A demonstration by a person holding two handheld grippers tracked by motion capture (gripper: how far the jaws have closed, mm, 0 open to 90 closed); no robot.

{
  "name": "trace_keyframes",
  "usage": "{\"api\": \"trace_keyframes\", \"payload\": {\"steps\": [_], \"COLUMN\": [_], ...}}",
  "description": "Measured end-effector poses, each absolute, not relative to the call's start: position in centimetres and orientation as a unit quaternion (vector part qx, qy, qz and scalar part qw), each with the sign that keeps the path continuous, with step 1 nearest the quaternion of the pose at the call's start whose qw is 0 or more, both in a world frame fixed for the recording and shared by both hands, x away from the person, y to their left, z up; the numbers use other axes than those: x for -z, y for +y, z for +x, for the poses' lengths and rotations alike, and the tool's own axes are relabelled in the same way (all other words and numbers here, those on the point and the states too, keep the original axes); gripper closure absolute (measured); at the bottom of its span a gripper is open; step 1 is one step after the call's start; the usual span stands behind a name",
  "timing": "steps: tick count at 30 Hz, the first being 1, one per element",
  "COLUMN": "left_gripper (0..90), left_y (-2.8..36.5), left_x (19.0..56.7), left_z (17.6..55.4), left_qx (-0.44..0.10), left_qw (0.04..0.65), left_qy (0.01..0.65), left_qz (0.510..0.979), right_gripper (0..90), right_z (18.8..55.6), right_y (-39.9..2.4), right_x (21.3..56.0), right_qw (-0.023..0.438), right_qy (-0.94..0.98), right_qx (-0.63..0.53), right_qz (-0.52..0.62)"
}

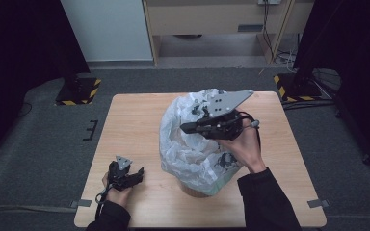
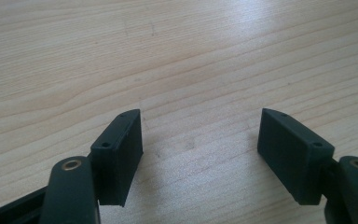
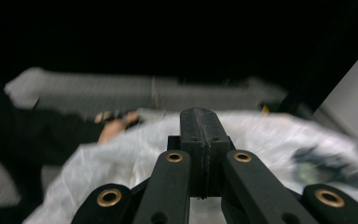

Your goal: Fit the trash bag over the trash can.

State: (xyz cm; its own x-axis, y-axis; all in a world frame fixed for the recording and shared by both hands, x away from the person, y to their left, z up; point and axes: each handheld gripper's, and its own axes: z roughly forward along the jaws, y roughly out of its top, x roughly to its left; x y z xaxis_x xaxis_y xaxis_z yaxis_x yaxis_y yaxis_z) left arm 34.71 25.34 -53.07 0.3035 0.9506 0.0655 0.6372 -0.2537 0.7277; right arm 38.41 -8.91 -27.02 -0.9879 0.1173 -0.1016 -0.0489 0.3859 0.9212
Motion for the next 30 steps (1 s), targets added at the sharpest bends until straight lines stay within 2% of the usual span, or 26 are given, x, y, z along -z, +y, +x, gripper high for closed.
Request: {"api": "trace_keyframes", "payload": {"steps": [6, 9, 12, 19, 30], "left_gripper": [30.4, 30.5, 30.4, 30.5, 30.5], "left_y": [25.4, 25.4, 25.4, 25.4, 25.4], "left_x": [53.1, 53.1, 53.1, 53.1, 53.1], "left_z": [34.7, 34.7, 34.7, 34.7, 34.7], "left_qx": [-0.258, -0.258, -0.257, -0.258, -0.258], "left_qw": [0.303, 0.304, 0.304, 0.304, 0.303], "left_qy": [0.530, 0.530, 0.530, 0.529, 0.529], "left_qz": [0.749, 0.749, 0.749, 0.749, 0.749], "right_gripper": [90.0, 90.0, 90.0, 90.0, 90.0], "right_z": [38.4, 38.9, 39.9, 41.1, 41.3], "right_y": [-11.2, -12.3, -12.9, -11.9, -12.4], "right_x": [25.3, 25.2, 25.5, 27.1, 28.7], "right_qw": [0.131, 0.166, 0.176, 0.132, 0.109], "right_qy": [0.777, 0.774, 0.785, 0.838, 0.858], "right_qx": [-0.610, -0.597, -0.571, -0.506, -0.480], "right_qz": [0.082, 0.132, 0.164, 0.156, 0.150]}}
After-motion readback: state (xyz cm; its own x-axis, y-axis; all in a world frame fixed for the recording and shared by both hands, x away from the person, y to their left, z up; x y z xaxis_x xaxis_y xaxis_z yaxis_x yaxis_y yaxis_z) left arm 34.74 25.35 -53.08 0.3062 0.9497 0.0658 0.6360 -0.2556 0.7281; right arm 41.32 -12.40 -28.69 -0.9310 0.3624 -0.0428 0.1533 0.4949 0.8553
